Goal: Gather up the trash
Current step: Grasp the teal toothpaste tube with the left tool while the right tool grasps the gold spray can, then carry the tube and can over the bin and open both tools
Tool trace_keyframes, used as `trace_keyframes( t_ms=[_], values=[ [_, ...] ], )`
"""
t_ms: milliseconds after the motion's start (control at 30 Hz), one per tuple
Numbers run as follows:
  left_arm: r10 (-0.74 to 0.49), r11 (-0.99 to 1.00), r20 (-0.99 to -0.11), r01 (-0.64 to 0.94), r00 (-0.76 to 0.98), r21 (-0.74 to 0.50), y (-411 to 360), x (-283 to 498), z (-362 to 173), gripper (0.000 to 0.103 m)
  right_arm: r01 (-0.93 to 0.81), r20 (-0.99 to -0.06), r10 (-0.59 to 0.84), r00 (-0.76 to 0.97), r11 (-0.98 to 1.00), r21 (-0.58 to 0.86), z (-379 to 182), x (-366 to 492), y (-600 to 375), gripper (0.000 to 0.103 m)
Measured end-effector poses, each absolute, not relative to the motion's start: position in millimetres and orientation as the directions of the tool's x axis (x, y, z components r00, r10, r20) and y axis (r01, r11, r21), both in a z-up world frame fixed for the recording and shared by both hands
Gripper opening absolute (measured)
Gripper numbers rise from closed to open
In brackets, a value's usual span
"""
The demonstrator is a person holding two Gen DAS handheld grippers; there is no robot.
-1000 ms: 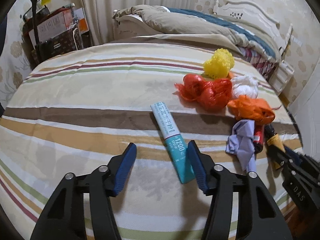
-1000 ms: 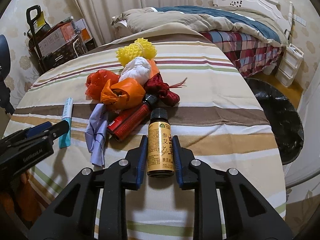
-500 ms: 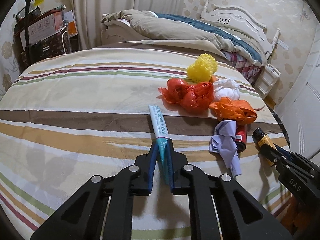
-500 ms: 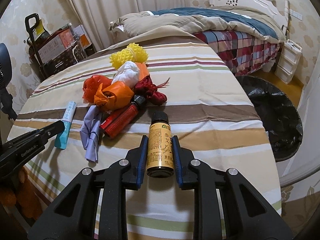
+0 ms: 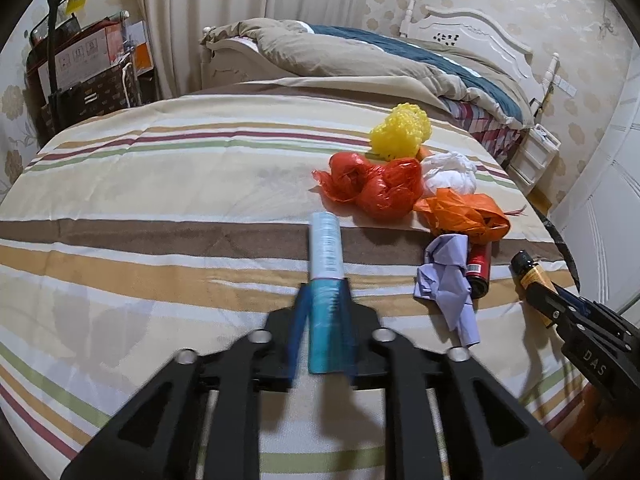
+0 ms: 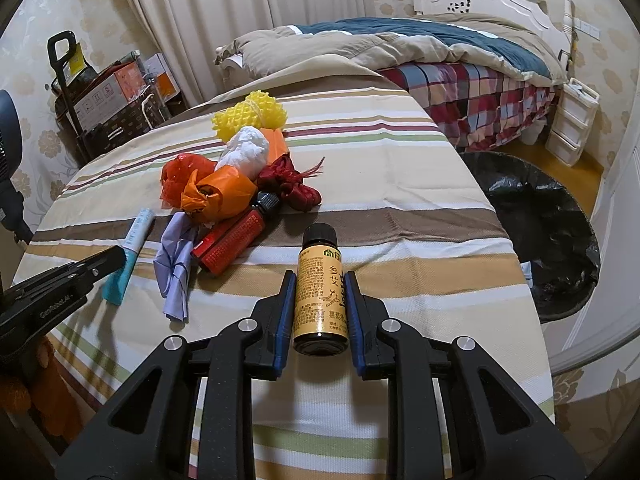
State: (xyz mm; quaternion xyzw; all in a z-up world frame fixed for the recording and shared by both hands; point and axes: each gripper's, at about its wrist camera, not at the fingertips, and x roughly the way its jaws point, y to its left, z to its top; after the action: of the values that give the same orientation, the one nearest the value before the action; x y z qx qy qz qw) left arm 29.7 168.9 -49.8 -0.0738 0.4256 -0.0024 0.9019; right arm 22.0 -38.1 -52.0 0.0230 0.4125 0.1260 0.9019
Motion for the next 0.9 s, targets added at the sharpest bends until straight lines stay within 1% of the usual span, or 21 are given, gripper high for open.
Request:
trace_keyframes(
  t_ms=[100, 267, 333, 400, 467, 900],
  values=[
    [-0.055, 0.99, -0.774, -0.069, 0.63, -0.127, 168.8, 31.7, -50.9, 0.043, -0.208, -0.74, 0.247, 0.626, 0.967, 0.147, -52.5, 22.1, -38.9, 0.023],
    [-0.031, 0.995, -0.779, -0.055, 0.626, -0.083, 164.0, 33.4, -52.7, 0.044, -0.208, -0.74, 0.247, 0.626, 0.967, 0.148, -52.7, 22.2, -39.0, 0.023],
    [-0.02, 0.997, -0.779, -0.041, 0.627, -0.059, 159.9, 32.5, -53.0, 0.04, -0.207, -0.74, 0.248, 0.625, 0.967, 0.149, -53.6, 22.2, -39.3, 0.023],
    [-0.012, 0.999, -0.777, -0.028, 0.629, -0.038, 155.9, 30.8, -53.6, 0.029, -0.208, -0.74, 0.248, 0.625, 0.967, 0.148, -53.6, 22.4, -39.3, 0.023],
    [-0.008, 0.999, -0.776, -0.023, 0.631, -0.03, 154.6, 30.0, -53.7, 0.025, -0.208, -0.74, 0.248, 0.625, 0.967, 0.148, -53.6, 22.4, -39.4, 0.023],
    [-0.019, 0.999, -0.769, -0.02, 0.639, -0.041, 153.8, 26.5, -53.5, 0.021, -0.208, -0.743, 0.249, 0.621, 0.966, 0.15, -56.7, 21.8, -38.8, 0.023]
  ],
)
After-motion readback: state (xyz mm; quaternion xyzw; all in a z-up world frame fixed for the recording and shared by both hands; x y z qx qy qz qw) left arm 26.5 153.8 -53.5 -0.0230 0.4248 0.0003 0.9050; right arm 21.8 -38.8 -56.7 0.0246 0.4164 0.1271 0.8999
